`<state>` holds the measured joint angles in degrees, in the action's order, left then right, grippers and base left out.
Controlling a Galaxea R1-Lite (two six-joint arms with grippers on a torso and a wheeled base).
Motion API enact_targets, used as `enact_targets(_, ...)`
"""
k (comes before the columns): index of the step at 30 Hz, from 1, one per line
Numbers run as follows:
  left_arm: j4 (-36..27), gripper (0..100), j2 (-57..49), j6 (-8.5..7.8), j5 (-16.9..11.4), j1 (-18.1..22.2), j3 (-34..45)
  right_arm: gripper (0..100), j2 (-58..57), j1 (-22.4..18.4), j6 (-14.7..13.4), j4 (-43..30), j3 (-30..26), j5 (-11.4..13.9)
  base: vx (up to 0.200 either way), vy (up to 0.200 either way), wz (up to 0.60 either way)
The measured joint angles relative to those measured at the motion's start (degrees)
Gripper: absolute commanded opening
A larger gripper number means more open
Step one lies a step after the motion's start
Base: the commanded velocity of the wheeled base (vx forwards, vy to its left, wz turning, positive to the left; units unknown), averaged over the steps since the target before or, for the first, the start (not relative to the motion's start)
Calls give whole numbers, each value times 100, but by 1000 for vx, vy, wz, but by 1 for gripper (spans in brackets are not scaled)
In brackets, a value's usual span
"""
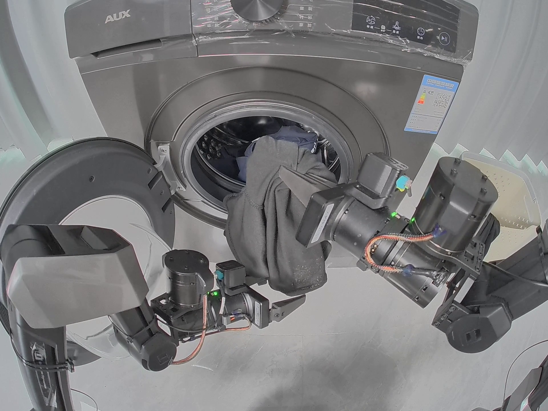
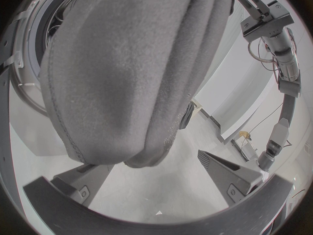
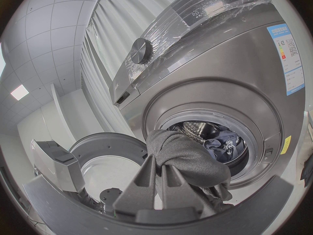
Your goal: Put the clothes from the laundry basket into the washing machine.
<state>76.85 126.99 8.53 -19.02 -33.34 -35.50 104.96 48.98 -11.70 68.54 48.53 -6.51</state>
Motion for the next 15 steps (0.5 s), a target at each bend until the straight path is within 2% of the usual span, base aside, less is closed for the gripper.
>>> enact_targets(5,204,100,239,-6,165,-1,-256,0,-6,41,-4,0,-16,0,0,0,0)
enact_targets(15,329,100,477,-2,194,-37,-488,0,-9,55,0,74,-30,0,0,0,0)
